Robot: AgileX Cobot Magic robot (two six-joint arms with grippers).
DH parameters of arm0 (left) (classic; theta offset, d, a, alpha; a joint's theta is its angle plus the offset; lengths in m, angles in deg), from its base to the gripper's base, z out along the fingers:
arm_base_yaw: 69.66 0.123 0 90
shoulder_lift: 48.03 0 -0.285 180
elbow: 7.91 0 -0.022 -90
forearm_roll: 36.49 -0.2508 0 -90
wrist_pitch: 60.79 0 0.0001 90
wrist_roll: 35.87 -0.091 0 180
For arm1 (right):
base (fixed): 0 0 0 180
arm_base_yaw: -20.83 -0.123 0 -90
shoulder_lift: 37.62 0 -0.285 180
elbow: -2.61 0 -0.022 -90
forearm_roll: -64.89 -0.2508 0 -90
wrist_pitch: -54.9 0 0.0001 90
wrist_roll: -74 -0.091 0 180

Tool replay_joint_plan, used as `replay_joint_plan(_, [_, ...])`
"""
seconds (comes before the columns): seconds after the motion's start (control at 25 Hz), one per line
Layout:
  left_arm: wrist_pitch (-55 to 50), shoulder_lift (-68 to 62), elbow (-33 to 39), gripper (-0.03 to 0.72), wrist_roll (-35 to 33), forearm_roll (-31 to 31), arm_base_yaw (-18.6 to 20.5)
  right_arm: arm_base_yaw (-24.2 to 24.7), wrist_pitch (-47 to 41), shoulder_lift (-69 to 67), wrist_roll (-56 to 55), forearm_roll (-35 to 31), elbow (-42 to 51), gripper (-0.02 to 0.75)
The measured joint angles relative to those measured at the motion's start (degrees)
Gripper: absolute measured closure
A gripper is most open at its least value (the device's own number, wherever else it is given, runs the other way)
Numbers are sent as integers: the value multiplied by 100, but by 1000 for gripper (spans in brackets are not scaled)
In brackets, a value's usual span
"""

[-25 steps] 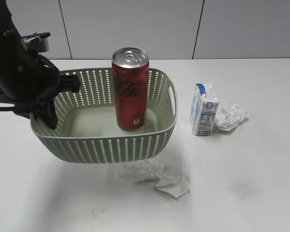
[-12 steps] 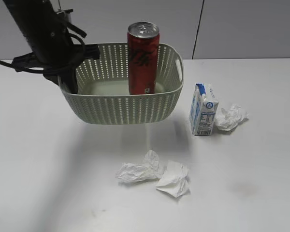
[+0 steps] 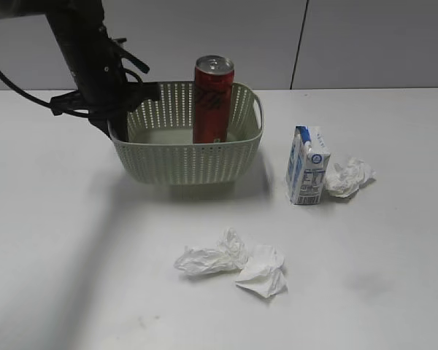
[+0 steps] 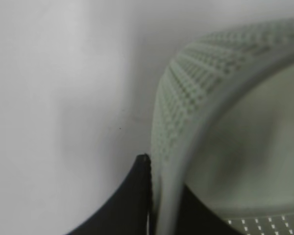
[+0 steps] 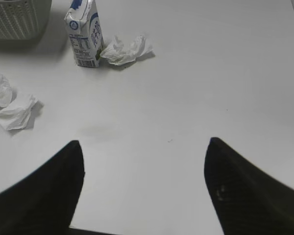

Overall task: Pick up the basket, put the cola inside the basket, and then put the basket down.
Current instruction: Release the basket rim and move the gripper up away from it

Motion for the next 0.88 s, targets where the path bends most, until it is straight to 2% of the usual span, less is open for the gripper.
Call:
replay_joint_plan(0.2, [108, -97, -19, 688, -88, 5, 0, 12, 34, 919, -101, 317, 254, 144])
replay_joint_plan(0.36, [176, -216, -27, 688, -88, 22, 0, 12, -60, 959, -154, 383, 529, 144])
replay_joint_plan(0.52, [338, -244, -27, 688, -131, 3, 0, 12, 220, 959, -161, 383, 827, 144])
replay_joint_plan(0.88, [490, -269, -27, 685, -158, -40, 0, 12, 334, 959, -167, 383, 863, 144])
